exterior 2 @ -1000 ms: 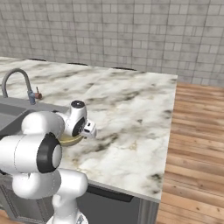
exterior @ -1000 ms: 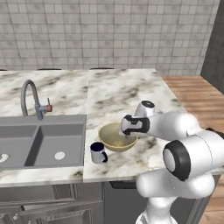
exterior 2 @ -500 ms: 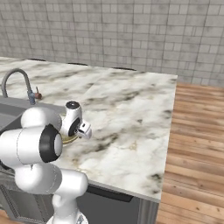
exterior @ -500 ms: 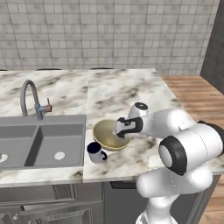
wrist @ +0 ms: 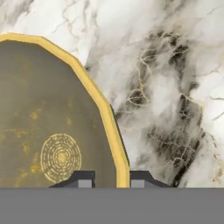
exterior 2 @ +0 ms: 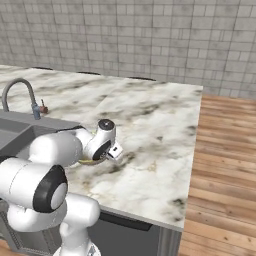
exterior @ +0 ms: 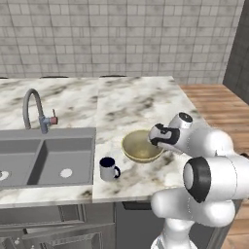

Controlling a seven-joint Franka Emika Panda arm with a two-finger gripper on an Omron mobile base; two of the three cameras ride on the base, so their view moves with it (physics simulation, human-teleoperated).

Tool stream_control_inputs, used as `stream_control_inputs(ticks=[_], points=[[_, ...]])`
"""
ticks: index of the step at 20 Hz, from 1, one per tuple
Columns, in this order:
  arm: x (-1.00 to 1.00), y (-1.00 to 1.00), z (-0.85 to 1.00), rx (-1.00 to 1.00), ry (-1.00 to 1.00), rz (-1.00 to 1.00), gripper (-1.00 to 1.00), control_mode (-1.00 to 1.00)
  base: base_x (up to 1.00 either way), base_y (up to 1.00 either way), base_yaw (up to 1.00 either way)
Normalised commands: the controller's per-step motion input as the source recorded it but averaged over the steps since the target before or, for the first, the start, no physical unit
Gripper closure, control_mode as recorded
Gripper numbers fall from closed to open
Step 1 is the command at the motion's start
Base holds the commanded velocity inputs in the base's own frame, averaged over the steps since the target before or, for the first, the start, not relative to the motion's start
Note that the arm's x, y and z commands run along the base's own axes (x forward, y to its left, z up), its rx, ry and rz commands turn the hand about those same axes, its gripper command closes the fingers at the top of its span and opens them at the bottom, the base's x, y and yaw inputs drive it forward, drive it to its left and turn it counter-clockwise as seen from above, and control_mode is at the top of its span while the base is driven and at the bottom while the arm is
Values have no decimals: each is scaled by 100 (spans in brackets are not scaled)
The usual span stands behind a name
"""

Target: Clear the mugs and bowl far away from the sink.

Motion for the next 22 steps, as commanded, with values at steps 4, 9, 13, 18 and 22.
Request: stream_control_inputs(ticks=[4,9,13,18,22], points=[[-31,-64,91,22,19,-36,100,-100,0,0,0],[-52,-20,100,1,12,-12,100,-100,0,0,0],[-76,-11,100,0,8,-18,100,-100,0,0,0],[-93,-2,66,19,16,-30,100,-100,0,0,0],[-83,0,36,12,6,-40,100,-100,0,0,0]])
